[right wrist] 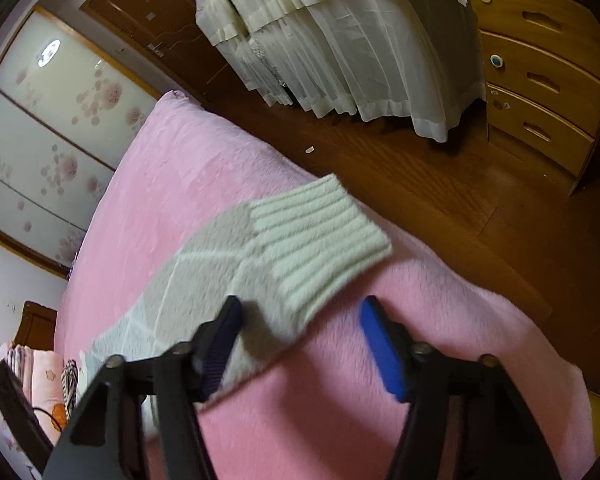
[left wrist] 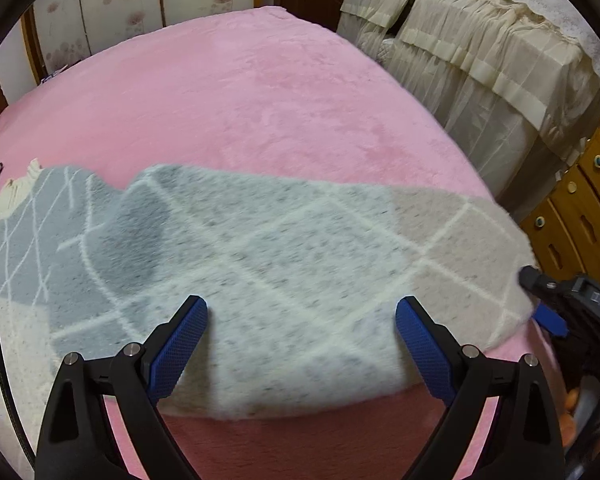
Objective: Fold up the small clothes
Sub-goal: 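Move the right tool to the sweater's sleeve cuff and grasp it, then carry the cuff across the sweater body with the right tool and release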
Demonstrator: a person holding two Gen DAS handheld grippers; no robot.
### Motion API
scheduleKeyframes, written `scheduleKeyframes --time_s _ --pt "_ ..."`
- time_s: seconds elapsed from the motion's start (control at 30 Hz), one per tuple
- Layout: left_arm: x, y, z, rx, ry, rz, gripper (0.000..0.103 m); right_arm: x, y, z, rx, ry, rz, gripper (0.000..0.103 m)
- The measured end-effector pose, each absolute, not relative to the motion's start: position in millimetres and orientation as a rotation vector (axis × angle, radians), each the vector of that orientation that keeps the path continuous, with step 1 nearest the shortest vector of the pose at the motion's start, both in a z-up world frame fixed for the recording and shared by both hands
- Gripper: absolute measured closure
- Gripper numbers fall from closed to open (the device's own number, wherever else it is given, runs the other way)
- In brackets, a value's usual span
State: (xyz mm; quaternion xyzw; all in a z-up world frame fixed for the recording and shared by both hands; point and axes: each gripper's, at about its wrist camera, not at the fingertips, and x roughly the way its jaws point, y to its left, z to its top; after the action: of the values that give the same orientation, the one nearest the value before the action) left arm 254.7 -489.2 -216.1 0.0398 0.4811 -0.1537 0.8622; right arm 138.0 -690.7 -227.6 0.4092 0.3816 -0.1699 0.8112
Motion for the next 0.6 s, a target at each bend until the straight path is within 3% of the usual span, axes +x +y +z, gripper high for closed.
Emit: scheduleKeyframes --time_s 0.03,0.1,0.13,0.43,0.6 --pt "253.7 -491.1 -214.0 0.085 1.004 -0.326 0.008 140.5 -693.7 -228.7 0.883 0.815 -0.36 0.061" --pt "250.8 -495.2 -209.1 0.089 0.992 -0.34 0.009 144.0 -695.4 -227.4 0.889 0.798 -0.347 0.09" --pt "250.6 -496.4 -206.6 0.089 0.989 -0.344 0.012 144.8 -693.3 -223.2 0.877 0.787 -0.341 0.092" --pt "235.6 -462.6 -155.8 0.032 0.941 -0.346 0.014 134.0 -635.8 -134.7 0.624 0.616 -0.276 0.094" --pt "221.1 -399.1 -118.4 -0.012 0.904 -0.308 0.014 137.3 -576.1 -79.2 0.525 0.547 -0.14 0.094"
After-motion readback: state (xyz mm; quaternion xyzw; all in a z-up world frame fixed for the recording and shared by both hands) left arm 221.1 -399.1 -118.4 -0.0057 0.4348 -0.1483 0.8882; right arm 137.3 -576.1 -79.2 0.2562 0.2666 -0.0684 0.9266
